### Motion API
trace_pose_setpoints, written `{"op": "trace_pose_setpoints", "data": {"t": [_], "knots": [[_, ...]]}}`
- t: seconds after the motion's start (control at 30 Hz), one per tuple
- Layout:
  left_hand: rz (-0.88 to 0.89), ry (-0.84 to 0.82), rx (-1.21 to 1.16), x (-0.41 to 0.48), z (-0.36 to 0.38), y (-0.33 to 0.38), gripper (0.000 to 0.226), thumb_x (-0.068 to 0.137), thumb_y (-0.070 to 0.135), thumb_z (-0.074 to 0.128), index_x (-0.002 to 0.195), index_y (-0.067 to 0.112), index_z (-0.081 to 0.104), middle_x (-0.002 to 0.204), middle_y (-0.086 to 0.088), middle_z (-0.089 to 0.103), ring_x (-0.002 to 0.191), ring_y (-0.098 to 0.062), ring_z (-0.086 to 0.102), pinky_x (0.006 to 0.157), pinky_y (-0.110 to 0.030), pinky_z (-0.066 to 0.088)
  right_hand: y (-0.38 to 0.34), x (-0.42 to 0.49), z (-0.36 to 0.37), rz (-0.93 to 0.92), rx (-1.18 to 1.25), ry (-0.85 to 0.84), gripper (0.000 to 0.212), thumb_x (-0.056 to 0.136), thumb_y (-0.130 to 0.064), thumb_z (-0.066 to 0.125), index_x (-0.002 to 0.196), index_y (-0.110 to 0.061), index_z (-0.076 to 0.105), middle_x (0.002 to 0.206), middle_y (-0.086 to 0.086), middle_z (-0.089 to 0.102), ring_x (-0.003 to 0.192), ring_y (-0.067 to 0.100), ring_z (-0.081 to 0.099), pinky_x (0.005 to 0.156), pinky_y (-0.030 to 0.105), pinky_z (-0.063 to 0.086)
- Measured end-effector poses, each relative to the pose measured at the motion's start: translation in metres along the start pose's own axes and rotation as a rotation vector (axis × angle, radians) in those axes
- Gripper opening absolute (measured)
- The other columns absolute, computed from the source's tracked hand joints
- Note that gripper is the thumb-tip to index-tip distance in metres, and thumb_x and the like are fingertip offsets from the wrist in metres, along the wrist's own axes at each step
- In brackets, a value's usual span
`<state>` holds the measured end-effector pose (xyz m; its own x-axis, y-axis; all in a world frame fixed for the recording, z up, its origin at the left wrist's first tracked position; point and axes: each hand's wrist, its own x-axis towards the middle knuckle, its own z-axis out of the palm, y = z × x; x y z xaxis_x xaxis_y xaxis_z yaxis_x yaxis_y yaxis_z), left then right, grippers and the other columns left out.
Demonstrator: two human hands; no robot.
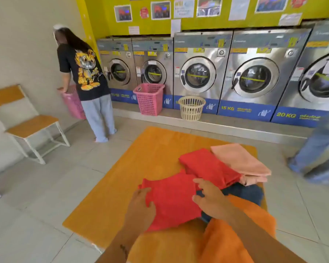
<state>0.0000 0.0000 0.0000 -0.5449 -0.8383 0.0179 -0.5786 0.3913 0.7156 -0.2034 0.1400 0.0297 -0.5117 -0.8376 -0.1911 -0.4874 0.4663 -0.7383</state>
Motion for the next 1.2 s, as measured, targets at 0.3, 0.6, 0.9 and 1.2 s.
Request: {"op": "trace_pose_setpoints", "data": {"t": [0.3,0.6,0.9,1.2], "knots": [[-0.068,-0.291,0.142,0.038,0.014,-0.057,0.066,0.083,0.023,0.050,0.148,0.034,0.038,0.160,-0.009,0.015,0.142,-0.028,0.027,0.116,-0.038,0.026,-0.013,0.031,0.058,0.268,-0.105,0.113,0.072,0.089,-0.038,0.060,0.152,-0.033,0.025,0.145,0.007,0.038,0.132,0.030,0.042,0.107,0.041,0.037],[-0.102,-0.385,-0.280,0.086,0.015,-0.076,0.073,0.079,0.018,0.066,0.143,0.042,0.041,0.147,0.001,0.026,0.136,-0.014,0.033,0.114,-0.031,0.033,-0.049,0.055,0.089,0.389,-0.037,0.163,0.067,0.078,-0.014,0.072,0.138,-0.032,0.049,0.127,0.007,0.053,0.114,0.022,0.053,0.095,0.032,0.042],[-0.011,-0.280,-0.372,0.164,-0.021,-0.100,0.064,0.084,0.004,0.063,0.126,0.052,0.053,0.131,0.009,0.040,0.120,-0.008,0.045,0.094,-0.010,0.038,-0.072,0.102,0.095,0.354,0.181,0.287,0.064,0.073,0.005,0.060,0.121,-0.037,0.065,0.122,-0.008,0.063,0.092,0.004,0.061,0.076,0.011,0.044],[0.170,-0.141,-0.116,0.321,-0.036,-0.068,0.055,0.088,0.005,0.059,0.133,0.036,0.054,0.138,0.011,0.036,0.123,-0.005,0.037,0.107,-0.021,0.029,-0.079,0.250,0.075,0.258,0.341,0.350,0.060,0.082,0.002,0.056,0.116,-0.047,0.061,0.109,-0.016,0.057,0.081,-0.003,0.063,0.066,0.017,0.053]]}}
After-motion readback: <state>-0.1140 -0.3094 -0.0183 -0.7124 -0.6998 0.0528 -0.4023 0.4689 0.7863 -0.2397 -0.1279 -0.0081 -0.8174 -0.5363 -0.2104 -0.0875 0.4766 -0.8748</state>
